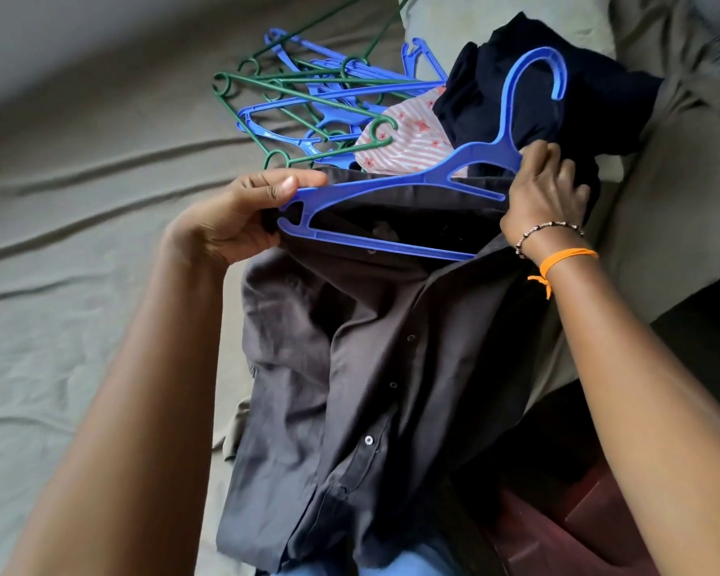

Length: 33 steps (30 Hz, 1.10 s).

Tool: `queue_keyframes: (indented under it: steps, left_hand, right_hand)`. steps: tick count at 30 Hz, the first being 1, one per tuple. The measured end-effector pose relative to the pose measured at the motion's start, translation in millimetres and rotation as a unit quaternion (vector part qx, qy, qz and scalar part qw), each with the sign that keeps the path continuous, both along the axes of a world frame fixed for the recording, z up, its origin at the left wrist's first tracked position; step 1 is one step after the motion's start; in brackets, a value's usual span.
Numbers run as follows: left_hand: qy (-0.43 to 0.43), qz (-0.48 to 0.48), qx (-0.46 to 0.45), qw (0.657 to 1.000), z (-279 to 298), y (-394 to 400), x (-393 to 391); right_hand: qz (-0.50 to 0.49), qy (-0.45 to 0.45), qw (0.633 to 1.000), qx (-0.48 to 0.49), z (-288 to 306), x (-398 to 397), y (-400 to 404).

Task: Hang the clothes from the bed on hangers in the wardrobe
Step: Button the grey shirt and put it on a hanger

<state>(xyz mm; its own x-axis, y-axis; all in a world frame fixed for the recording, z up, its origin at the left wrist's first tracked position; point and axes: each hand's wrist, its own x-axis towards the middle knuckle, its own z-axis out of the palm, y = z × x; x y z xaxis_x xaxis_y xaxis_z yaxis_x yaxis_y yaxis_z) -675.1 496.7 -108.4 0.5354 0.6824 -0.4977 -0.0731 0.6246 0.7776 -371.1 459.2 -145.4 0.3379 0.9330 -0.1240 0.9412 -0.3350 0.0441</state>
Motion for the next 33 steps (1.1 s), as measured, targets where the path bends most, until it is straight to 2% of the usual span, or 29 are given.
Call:
queue_keyframes:
  steps: [7, 13, 17, 20, 21, 23, 24, 25, 26, 27, 29, 31, 32, 33]
  left_hand:
    - [-0.056, -0.031, -0.003, 0.998, -8, -10, 2]
    - [0.035, -0.006, -0.001, 0.999, -9, 1, 7]
    - [0.176, -0.024, 0.060, 0.982, -18, 14, 15]
    - [0.319, -0.020, 0.127, 0.939, -18, 22, 28]
    - [0.383, -0.017, 0.157, 0.910, -19, 24, 35]
    - [0.506, -0.022, 0.238, 0.829, -18, 26, 53]
    - [0.530, -0.017, 0.276, 0.802, -15, 26, 63]
    - [0.516, -0.015, 0.310, 0.799, -12, 28, 71]
    - [0.471, -0.019, 0.338, 0.815, -10, 28, 80]
    - [0.417, -0.025, 0.354, 0.837, -8, 26, 89]
    - [0.351, -0.002, 0.356, 0.866, -8, 8, 101]
    - [0.396, 0.063, 0.366, 0.840, -25, -29, 107]
    - [0.450, 0.072, 0.354, 0.817, -36, -54, 110]
    - [0.501, 0.040, 0.321, 0.803, -46, -79, 113]
  right_hand:
    - [0.000, 0.048, 0.999, -0.007, -2, 6, 1]
    - [0.003, 0.081, 0.997, -0.005, -9, 19, -7]
    - [0.000, 0.089, 0.996, -0.001, -18, 23, -14]
    - [0.009, 0.048, 0.999, -0.007, -18, 20, -18]
    - [0.024, 0.029, 0.999, -0.006, -19, 17, -21]
    - [0.070, -0.020, 0.997, 0.019, -23, 10, -27]
    - [0.092, -0.043, 0.994, 0.038, -26, 4, -30]
    - [0.105, -0.055, 0.992, 0.052, -27, -1, -32]
    - [0.111, -0.043, 0.991, 0.056, -29, -5, -31]
    - [0.106, 0.009, 0.993, 0.057, -28, -8, -29]
    - [0.088, 0.167, 0.980, 0.068, -23, -11, -21]
    - [0.051, 0.254, 0.956, 0.135, -18, -13, -19]
    - [0.022, 0.280, 0.944, 0.173, -17, -15, -22]
    - [-0.013, 0.304, 0.930, 0.207, -19, -18, -28]
